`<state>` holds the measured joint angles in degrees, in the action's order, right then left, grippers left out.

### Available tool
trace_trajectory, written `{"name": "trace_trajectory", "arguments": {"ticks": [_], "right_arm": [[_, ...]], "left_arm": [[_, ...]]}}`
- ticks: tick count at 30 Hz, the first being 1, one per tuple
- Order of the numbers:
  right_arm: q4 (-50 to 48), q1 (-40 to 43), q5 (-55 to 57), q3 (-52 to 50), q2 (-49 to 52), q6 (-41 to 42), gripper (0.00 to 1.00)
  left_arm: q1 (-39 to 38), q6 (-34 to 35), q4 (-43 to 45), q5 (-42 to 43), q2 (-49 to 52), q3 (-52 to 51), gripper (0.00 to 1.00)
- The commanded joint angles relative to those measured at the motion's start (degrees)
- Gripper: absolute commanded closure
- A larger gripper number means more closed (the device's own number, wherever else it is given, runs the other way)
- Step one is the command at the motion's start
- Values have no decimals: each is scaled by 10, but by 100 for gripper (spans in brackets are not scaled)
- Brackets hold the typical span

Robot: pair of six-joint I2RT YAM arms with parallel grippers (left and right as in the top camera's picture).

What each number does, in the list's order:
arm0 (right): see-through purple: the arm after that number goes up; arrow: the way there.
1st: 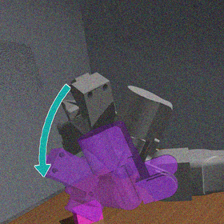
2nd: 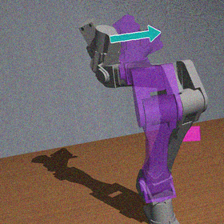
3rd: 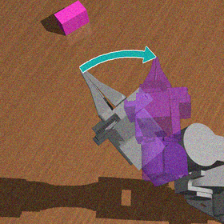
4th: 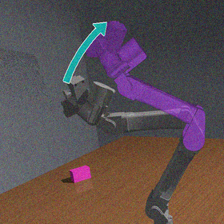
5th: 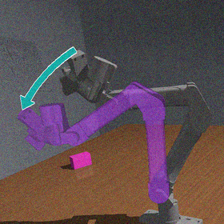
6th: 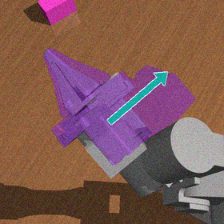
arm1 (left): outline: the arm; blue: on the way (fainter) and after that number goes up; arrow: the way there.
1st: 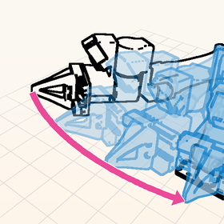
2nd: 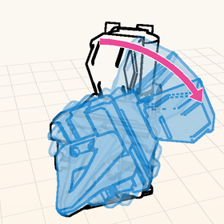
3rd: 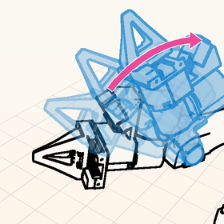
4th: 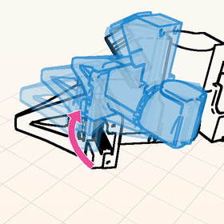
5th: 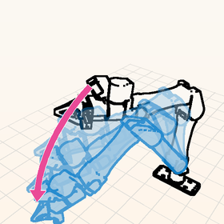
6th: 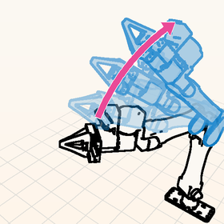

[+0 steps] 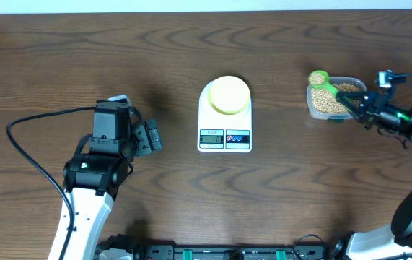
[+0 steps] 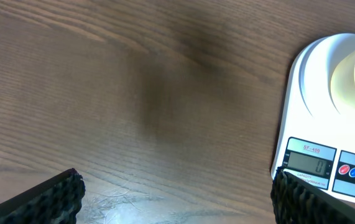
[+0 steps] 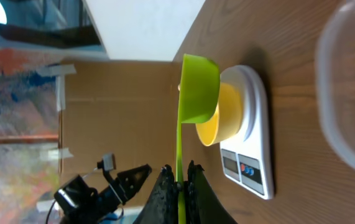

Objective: Scoop item into bowl and weigh 50g on scale
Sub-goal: 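Carry the scoop leftward over the yellow bowl on the scale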

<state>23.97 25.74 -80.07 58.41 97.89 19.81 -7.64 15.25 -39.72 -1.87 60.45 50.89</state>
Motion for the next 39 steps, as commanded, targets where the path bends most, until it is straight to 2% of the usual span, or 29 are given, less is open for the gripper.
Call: {"name": "trace_trajectory", "arguments": {"ticks": [1, 13, 25, 32, 39], "right_arm": [[-20, -32, -17, -4, 7, 46, 99], [-149, -145, 30, -4, 7, 163, 99], [-223, -254, 130, -4, 7, 205, 99], [-296, -309, 203, -4, 7, 204, 99], [-311, -346, 262, -4, 7, 135, 99]], "left_arm": [[2, 1, -1, -7, 2, 1, 2], [2, 1, -1, -7, 2, 1, 2], [2, 1, -1, -7, 2, 1, 2], [2, 1, -1, -7, 2, 1, 2], [2, 1, -1, -8, 2, 1, 2]]}}
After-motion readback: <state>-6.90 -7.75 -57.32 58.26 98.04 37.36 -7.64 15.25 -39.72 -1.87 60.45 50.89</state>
